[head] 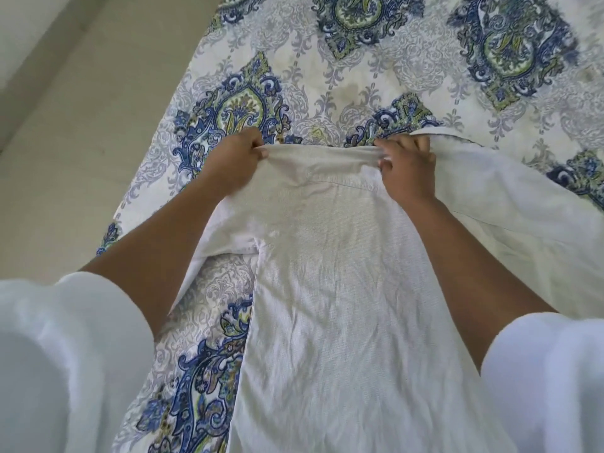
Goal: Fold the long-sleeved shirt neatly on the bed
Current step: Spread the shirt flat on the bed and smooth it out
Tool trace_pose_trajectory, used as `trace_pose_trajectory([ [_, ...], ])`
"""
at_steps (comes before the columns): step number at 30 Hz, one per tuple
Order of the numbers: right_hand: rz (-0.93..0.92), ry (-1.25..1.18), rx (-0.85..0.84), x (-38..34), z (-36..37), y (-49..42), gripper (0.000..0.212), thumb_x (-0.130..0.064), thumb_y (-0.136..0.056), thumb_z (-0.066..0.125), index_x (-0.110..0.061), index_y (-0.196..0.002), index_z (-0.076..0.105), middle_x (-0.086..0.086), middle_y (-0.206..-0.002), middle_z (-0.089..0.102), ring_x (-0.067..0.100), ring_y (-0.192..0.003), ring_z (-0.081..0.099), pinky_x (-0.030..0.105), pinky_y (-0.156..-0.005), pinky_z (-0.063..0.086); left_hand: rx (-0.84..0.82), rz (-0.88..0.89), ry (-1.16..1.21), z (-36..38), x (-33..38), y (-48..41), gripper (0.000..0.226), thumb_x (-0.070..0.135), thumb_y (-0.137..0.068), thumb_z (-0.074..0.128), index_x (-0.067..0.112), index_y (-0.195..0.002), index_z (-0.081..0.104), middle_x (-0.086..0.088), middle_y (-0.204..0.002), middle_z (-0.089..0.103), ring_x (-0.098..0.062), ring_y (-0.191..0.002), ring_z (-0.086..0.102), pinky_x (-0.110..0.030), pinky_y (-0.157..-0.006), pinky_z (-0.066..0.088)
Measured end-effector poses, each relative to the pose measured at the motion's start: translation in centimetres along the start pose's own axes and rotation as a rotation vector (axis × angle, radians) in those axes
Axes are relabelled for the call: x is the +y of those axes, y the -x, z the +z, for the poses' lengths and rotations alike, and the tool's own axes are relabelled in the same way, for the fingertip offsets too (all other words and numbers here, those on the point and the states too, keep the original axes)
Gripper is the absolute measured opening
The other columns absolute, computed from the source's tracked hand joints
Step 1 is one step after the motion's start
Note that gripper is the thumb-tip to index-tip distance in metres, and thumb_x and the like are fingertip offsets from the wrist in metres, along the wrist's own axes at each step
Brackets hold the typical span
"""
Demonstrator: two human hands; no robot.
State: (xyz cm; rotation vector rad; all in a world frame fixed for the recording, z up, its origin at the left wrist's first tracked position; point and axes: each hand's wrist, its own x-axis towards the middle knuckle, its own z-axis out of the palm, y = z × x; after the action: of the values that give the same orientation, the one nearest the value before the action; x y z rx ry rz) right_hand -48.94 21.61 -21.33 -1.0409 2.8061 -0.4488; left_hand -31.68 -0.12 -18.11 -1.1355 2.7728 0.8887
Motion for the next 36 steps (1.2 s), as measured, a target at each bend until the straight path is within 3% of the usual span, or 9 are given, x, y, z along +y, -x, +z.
trace_pose_trajectory([
  [4,-0.04,0.036,0.104,0.5,1.2,0.4,0.039,-0.019,-0.092,0.05,-0.02,-0.131,0.052,0.003,-0.131,0.053,0.031,-0.119,0.039,0.037,-0.091,0.032,0.113,0.289,-0.379,0.0,-0.7,-1.1,0.027,0.03,-0.097,0.047,0.005,-0.097,0.056,-0.016,-0.083,0.064,-0.032,-0.074,0.061,-0.03,-0.06,0.039],
  [8,-0.028,0.065,0.161,0.8,2.0,0.5,0.038,-0.021,-0.092,0.046,-0.021,-0.13,0.052,0.001,-0.132,0.053,0.03,-0.117,0.042,0.037,-0.09,0.033,0.128,0.281,-0.485,0.1,-2.1,-2.6,0.028,0.031,-0.096,0.047,0.006,-0.089,0.058,-0.016,-0.09,0.066,-0.034,-0.08,0.063,-0.033,-0.063,0.041],
  [12,0.048,-0.079,0.115,0.7,1.4,-0.1,0.034,-0.022,-0.094,0.044,-0.018,-0.127,0.054,0.002,-0.129,0.053,0.028,-0.118,0.04,0.037,-0.094,0.032,0.143,0.079,-0.146,0.5,-0.7,-3.0,0.036,0.037,-0.096,0.045,0.005,-0.091,0.059,-0.014,-0.092,0.06,-0.028,-0.08,0.057,-0.033,-0.063,0.037],
  [15,0.124,-0.304,0.153,0.7,-0.8,-1.3,0.026,-0.014,-0.095,0.042,-0.013,-0.11,0.063,0.006,-0.115,0.06,0.029,-0.115,0.041,0.038,-0.094,0.036,-0.086,0.086,0.166,1.3,3.5,-3.0,0.03,0.036,-0.095,0.046,0.01,-0.091,0.06,-0.008,-0.081,0.058,-0.022,-0.069,0.052,-0.027,-0.059,0.036],
  [19,0.072,0.139,-0.071,1.3,-3.1,-2.8,0.028,-0.018,-0.091,0.049,-0.019,-0.114,0.065,0.002,-0.122,0.055,0.028,-0.118,0.034,0.037,-0.093,0.027,-0.247,0.157,-0.058,3.9,7.9,-3.7,0.027,0.03,-0.092,0.053,0.006,-0.101,0.061,-0.008,-0.093,0.058,-0.022,-0.086,0.052,-0.031,-0.075,0.042],
  [23,0.057,0.106,-0.205,1.1,-3.9,-3.9,0.013,-0.031,-0.086,0.059,-0.026,-0.091,0.07,-0.007,-0.105,0.052,0.024,-0.119,0.031,0.044,-0.1,0.018,-0.32,0.099,0.188,4.5,8.0,-4.7,0.01,0.01,-0.084,0.064,0.006,-0.093,0.063,-0.006,-0.081,0.054,-0.018,-0.078,0.05,-0.016,-0.056,0.037],
  [28,0.221,-0.024,0.043,1.1,-2.4,-3.8,0.013,-0.022,-0.086,0.057,-0.027,-0.09,0.068,-0.005,-0.112,0.059,0.023,-0.115,0.038,0.04,-0.093,0.023,-0.501,0.026,0.335,3.6,7.1,-4.9,0.016,0.017,-0.084,0.065,0.01,-0.099,0.063,-0.001,-0.076,0.055,-0.011,-0.065,0.047,-0.014,-0.053,0.04],
  [32,0.164,-0.134,0.095,1.4,-1.7,-2.6,0.023,-0.031,-0.086,0.058,-0.03,-0.108,0.063,-0.004,-0.122,0.054,0.021,-0.12,0.036,0.038,-0.097,0.024,-0.511,-0.062,0.437,3.2,6.4,-5.0,0.069,0.058,-0.066,0.069,-0.002,-0.1,0.065,-0.015,-0.09,0.055,-0.026,-0.08,0.046,-0.036,-0.069,0.036],
  [36,0.224,-0.231,0.394,3.5,-3.0,0.9,0.03,-0.022,-0.088,0.052,-0.019,-0.117,0.061,0.003,-0.124,0.056,0.025,-0.12,0.043,0.039,-0.097,0.032,-0.413,-0.052,0.395,3.8,6.5,-4.7,0.037,0.025,-0.085,0.065,-0.006,-0.105,0.062,-0.02,-0.092,0.059,-0.027,-0.082,0.054,-0.039,-0.077,0.044],
])
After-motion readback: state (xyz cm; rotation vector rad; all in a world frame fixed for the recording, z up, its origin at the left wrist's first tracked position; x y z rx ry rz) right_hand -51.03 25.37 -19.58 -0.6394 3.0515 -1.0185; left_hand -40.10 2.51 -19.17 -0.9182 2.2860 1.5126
